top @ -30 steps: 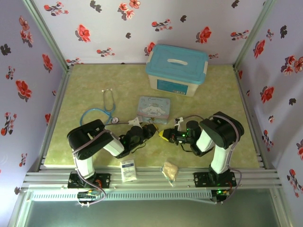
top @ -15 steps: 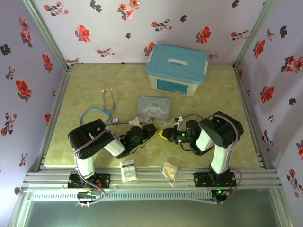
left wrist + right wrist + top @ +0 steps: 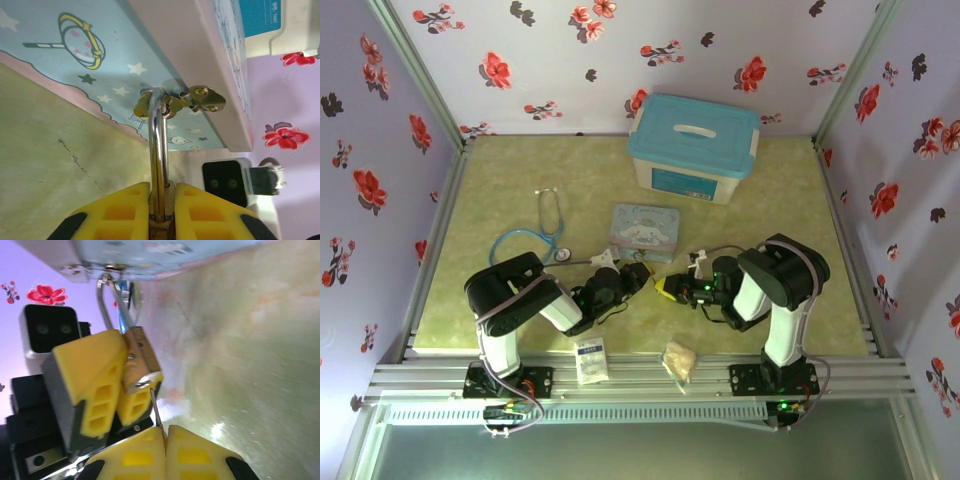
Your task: Unlock the padlock with the key
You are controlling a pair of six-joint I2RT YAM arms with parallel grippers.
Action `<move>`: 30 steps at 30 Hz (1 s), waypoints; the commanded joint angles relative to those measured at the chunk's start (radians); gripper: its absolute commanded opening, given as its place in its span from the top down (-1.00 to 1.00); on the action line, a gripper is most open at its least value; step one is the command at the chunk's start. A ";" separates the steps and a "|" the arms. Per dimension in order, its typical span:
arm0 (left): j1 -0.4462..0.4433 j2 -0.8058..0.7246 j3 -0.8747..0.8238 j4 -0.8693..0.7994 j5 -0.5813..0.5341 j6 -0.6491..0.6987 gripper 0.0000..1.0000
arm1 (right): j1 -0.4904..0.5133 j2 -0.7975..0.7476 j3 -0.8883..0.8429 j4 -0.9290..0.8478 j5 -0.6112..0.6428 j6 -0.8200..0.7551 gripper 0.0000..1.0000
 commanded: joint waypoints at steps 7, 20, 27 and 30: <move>0.003 0.028 -0.004 0.110 -0.021 -0.020 1.00 | 0.005 -0.047 0.003 0.012 -0.007 -0.013 1.00; -0.002 0.031 -0.001 0.118 -0.011 -0.024 1.00 | 0.003 -0.025 0.033 0.013 0.005 -0.015 1.00; -0.008 0.054 0.003 0.150 0.015 -0.045 1.00 | -0.016 -0.060 0.041 0.013 0.002 -0.001 1.00; -0.012 0.042 -0.003 0.152 0.017 -0.045 1.00 | -0.028 -0.053 0.050 0.013 0.004 0.020 1.00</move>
